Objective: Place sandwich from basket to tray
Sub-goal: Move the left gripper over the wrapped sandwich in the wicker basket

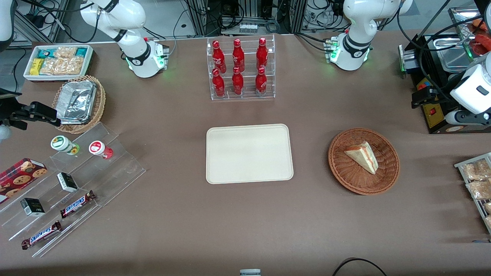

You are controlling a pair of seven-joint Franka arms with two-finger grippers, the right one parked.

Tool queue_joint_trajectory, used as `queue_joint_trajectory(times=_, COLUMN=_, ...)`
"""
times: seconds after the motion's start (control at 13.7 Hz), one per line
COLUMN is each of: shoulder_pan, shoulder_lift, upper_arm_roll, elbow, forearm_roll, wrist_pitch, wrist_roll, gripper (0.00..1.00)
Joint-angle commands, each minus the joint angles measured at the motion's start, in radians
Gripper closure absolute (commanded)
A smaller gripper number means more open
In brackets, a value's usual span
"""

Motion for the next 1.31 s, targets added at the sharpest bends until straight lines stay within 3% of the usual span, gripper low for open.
queue_joint_trajectory(times=0.0, shoulder_pan=0.016, shoulder_lift=-0.010, upper_arm_roll=-0.013, elbow=-0.002, forearm_roll=-0.017, wrist_pitch=0.022, wrist_roll=0.006, gripper=0.00)
queue_joint_trajectory(times=0.22, shoulder_pan=0.014, shoulder_lift=-0.012, upper_arm_roll=-0.013, elbow=-0.051, forearm_roll=-0.005, wrist_pitch=0.091, wrist_roll=-0.001, gripper=0.00)
queue_joint_trajectory(times=0.58, shoulder_pan=0.016, shoulder_lift=-0.055, upper_arm_roll=-0.010, elbow=-0.268, forearm_roll=-0.002, wrist_pitch=0.283, wrist_roll=-0.023, gripper=0.00)
queue_joint_trajectory(times=0.8, shoulder_pan=0.013, shoulder_lift=-0.068, upper_arm_roll=-0.011, elbow=-0.376, forearm_roll=-0.002, wrist_pitch=0.378, wrist_roll=-0.184, gripper=0.00)
queue_joint_trajectory(times=1.02, shoulder_pan=0.013, shoulder_lift=-0.120, upper_arm_roll=-0.014, elbow=-0.557, forearm_roll=-0.005, wrist_pitch=0.580, wrist_roll=-0.284, gripper=0.00)
queue_joint_trajectory(times=1.24, shoulder_pan=-0.001, shoulder_lift=-0.108, upper_arm_roll=-0.025, elbow=-0.639, forearm_roll=-0.005, wrist_pitch=0.705, wrist_roll=-0.503, gripper=0.00)
